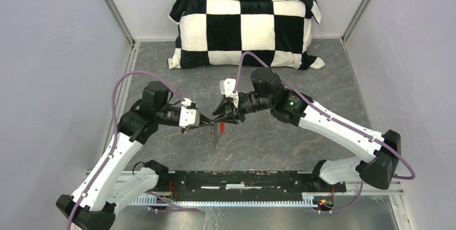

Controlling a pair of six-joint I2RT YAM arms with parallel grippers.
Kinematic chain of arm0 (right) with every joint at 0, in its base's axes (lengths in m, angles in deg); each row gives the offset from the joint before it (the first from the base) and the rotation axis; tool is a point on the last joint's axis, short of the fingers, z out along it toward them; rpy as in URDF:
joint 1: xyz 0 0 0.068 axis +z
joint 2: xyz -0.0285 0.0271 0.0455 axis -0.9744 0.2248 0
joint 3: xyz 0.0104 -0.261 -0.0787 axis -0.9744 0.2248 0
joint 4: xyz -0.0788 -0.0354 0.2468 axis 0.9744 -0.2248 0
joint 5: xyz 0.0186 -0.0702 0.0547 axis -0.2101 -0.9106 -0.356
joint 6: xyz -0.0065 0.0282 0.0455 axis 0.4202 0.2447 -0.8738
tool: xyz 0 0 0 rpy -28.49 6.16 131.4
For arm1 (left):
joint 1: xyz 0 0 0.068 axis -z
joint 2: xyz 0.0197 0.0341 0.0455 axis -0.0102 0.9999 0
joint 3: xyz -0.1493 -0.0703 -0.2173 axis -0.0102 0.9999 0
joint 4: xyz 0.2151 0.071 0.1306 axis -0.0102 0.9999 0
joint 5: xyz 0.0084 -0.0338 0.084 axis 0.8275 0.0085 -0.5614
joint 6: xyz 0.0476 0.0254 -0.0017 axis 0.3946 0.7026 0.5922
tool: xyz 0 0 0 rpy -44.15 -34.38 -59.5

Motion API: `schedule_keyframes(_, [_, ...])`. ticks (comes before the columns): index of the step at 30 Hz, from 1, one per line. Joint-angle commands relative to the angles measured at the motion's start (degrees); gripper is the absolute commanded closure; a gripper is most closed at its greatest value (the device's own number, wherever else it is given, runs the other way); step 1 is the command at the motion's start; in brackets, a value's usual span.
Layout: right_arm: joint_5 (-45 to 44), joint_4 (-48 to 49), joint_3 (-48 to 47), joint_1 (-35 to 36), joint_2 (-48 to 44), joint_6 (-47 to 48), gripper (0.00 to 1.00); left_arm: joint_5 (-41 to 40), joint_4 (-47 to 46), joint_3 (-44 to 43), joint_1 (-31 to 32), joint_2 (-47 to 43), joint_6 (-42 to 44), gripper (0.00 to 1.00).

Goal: Put the keys on the keyring

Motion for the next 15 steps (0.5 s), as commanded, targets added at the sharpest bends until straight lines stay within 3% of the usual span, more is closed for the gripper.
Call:
schedule_keyframes(1, [3.49,3.58,-0.92,0.11,0.43,-2.02,0.67,-0.44,-1.65,-0.62,0.00,0.05,1.92,0.98])
schedule_keyframes(15, [7.80,-2.04,-2.18,-1.23,-1.61,-0.10,0.58,-1.71,-1.60,-0.58,0.00,-0.06,2.75,0.98])
